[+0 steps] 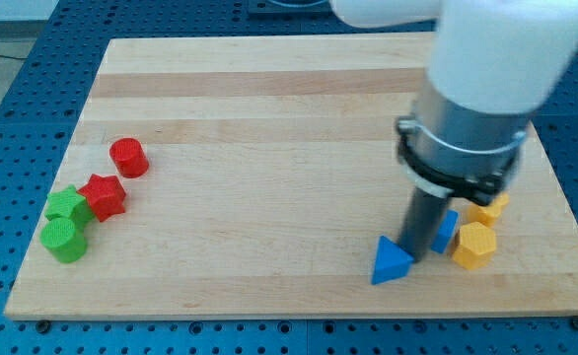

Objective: Move the yellow hexagon diagonally right to the blue triangle

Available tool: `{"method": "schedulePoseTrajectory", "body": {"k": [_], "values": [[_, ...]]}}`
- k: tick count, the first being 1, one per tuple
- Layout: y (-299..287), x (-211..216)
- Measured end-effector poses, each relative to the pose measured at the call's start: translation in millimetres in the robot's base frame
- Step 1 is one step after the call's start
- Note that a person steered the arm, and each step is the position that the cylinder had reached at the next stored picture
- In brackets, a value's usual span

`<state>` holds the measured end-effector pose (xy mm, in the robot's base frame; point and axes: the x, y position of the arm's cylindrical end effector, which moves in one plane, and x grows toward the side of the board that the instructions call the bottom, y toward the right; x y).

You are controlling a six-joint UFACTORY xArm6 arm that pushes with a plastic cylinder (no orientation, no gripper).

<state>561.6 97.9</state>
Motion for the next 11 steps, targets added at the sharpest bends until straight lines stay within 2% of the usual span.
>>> {"method": "schedulePoseTrajectory", "body": {"k": [2,4,5,8,9,10,11], "values": [[56,24],[-63,20],[-84,14],[178,46],[150,18],[57,-4],[-11,-28]]}}
